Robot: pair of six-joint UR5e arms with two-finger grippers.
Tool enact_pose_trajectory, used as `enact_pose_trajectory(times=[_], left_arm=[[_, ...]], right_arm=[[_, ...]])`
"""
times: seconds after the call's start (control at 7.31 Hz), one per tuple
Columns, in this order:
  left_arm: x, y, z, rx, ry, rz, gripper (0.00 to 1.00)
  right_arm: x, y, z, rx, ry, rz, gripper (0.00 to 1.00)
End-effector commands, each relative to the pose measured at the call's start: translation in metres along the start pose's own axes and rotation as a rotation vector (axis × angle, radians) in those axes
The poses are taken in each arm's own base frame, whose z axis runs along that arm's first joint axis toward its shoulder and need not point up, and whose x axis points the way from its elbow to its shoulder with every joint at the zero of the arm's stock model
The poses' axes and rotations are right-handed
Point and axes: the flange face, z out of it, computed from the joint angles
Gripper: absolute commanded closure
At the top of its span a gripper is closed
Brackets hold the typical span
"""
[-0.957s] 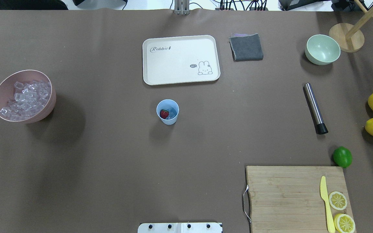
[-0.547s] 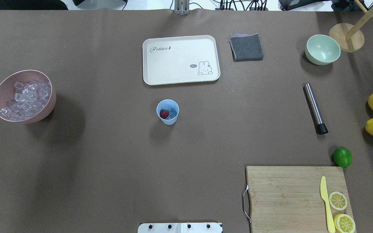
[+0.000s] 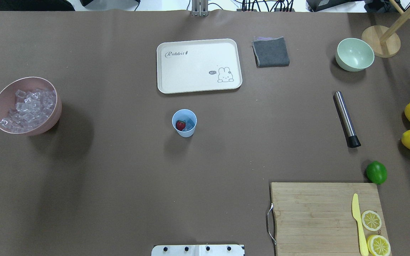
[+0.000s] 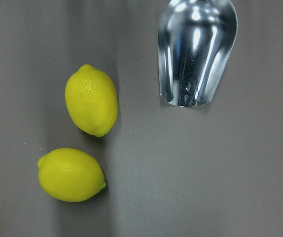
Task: Mash ice and strawberries in cup
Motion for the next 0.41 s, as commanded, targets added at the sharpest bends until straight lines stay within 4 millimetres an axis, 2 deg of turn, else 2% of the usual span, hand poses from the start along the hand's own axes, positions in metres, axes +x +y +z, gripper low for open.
enact_pose_trajectory(times=[0.0,0.27], left_arm=[[0.0002,-0.0007,-0.0001,0.001,0.000,-0.001,0.03],[0.0011,-0.0037,-0.0012,0.003,0.000,0.001,0.03]], right_arm=[[-0.0003,-0.0005,-0.0006,0.001,0.002,0.000,0.00],[0.0007,-0.0003,-0.0005,0.001,0.002,-0.001,0.00]])
